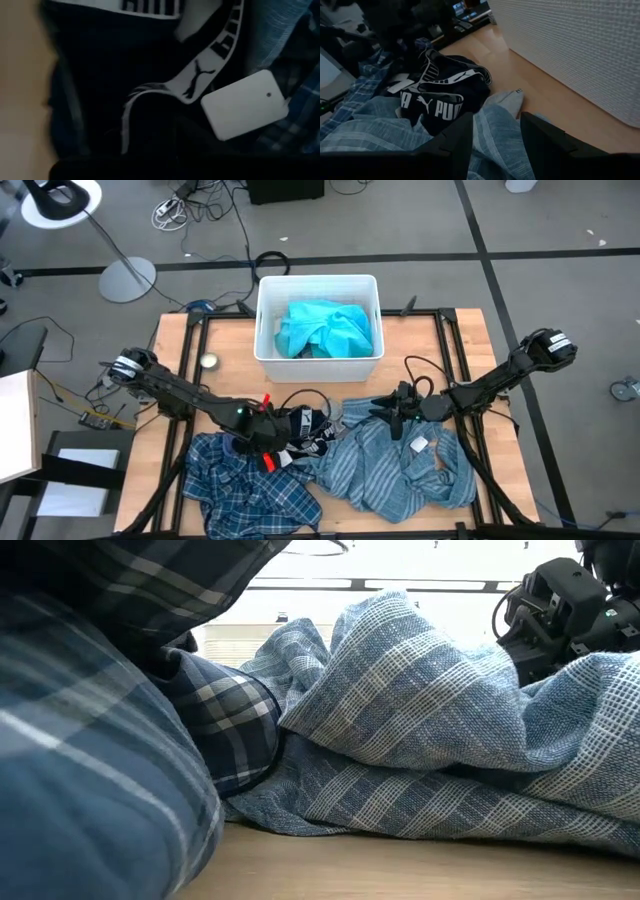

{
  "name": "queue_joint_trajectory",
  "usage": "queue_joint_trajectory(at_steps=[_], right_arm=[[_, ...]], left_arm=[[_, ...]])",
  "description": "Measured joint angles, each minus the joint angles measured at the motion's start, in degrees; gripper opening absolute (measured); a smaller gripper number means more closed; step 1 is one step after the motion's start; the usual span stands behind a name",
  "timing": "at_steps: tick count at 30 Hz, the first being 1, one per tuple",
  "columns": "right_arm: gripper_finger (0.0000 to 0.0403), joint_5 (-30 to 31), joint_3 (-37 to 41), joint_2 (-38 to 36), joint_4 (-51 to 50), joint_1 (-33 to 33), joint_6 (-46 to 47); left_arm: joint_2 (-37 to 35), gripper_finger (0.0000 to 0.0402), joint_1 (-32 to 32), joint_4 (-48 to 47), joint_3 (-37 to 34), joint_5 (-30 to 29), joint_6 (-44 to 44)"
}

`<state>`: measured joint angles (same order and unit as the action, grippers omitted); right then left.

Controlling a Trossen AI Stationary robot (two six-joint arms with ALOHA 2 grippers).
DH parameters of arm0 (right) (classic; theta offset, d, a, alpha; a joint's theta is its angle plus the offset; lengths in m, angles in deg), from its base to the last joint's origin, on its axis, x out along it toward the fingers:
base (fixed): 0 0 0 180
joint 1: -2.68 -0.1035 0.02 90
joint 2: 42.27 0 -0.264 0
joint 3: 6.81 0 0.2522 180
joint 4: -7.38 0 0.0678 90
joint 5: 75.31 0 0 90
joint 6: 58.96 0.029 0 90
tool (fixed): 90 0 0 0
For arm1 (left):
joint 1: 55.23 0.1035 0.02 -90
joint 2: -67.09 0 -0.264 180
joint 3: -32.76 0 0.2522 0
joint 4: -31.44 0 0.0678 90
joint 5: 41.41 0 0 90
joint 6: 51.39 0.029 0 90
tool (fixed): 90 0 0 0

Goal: Sort clothes
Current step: Put the black boxer into the white bin

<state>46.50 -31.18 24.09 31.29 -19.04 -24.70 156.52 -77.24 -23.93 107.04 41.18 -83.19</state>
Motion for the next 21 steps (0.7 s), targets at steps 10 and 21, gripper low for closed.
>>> queue_joint_trajectory(at_steps=[10,21], right_arm=[[0.0166,0.02,0.00,0.00,0.00,0.00,-0.16],[0.0166,0.04,0.00,0.00,0.00,0.02,-0.94]], left_arm=[[-0.04,0.0010,-0.55,-0.49,6.00,-2.92,9.67],[0.40,0.0081,0.34,-1.49,6.00,-3.47,15.52]])
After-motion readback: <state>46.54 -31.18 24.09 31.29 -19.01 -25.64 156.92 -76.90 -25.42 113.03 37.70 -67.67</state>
